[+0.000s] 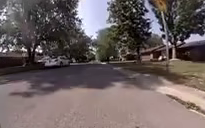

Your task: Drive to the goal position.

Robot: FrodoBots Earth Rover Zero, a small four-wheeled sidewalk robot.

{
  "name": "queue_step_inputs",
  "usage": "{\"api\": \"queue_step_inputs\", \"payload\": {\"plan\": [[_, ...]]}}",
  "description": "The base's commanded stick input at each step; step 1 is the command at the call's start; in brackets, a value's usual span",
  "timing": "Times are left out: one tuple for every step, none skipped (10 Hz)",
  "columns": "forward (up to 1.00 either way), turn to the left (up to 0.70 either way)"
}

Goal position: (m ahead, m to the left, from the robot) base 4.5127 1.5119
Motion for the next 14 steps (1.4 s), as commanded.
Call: {"api": "queue_step_inputs", "payload": {"plan": [[0.66, 0.03], [0.66, 0.03], [0.66, 0.03], [0.66, 0.03], [0.66, 0.03], [0.66, 0.03], [0.69, 0.03], [0.69, 0.03], [0.69, 0.03], [0.69, 0.03], [0.69, 0.03], [0.69, 0.03], [0.69, 0.03], [0.69, 0.03]]}}
